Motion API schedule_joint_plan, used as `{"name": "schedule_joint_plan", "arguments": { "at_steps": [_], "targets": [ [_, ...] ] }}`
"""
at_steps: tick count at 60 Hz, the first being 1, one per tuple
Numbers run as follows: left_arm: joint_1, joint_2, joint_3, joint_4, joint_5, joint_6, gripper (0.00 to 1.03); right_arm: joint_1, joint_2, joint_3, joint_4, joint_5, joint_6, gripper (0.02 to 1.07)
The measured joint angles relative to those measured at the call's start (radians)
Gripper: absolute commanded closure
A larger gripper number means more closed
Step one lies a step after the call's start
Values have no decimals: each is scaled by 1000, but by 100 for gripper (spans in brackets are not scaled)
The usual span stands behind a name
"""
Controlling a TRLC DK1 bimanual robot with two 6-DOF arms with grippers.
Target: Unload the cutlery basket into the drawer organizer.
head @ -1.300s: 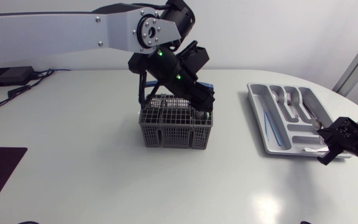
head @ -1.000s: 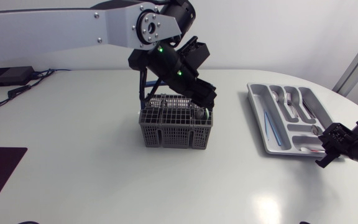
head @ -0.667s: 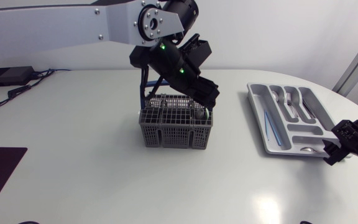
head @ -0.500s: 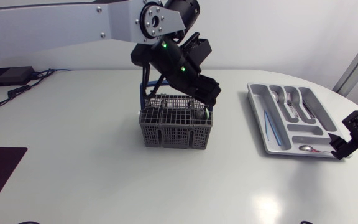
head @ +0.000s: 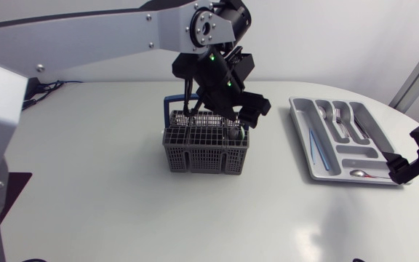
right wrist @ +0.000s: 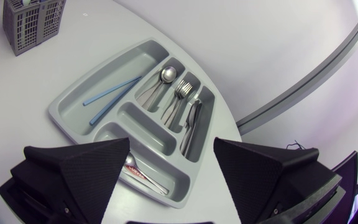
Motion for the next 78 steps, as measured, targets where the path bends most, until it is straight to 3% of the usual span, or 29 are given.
{"name": "schedule_joint_plan", "arguments": {
  "at_steps": [7, 33, 53, 62, 71, 78],
  "targets": [
    [0, 37, 23, -19, -4, -14, 40, 15, -18, -24, -3, 0, 8, 9],
    [-29, 105, 76, -27, -53, -30, 44, 23, -30, -43, -7, 0, 23, 9],
    [-27, 132, 105, -31, -101, -37, 72, 29, -39, -66, -8, 0, 22, 9],
    [-27, 151, 105, -31, -101, -37, 75, 30, -42, -74, -8, 0, 22, 10],
    [-26, 154, 105, -34, -102, -37, 89, 31, -43, -74, -9, 0, 22, 10],
    [-25, 155, 106, -34, -104, -37, 92, 31, -43, -74, -9, 0, 21, 10]
  ]
}}
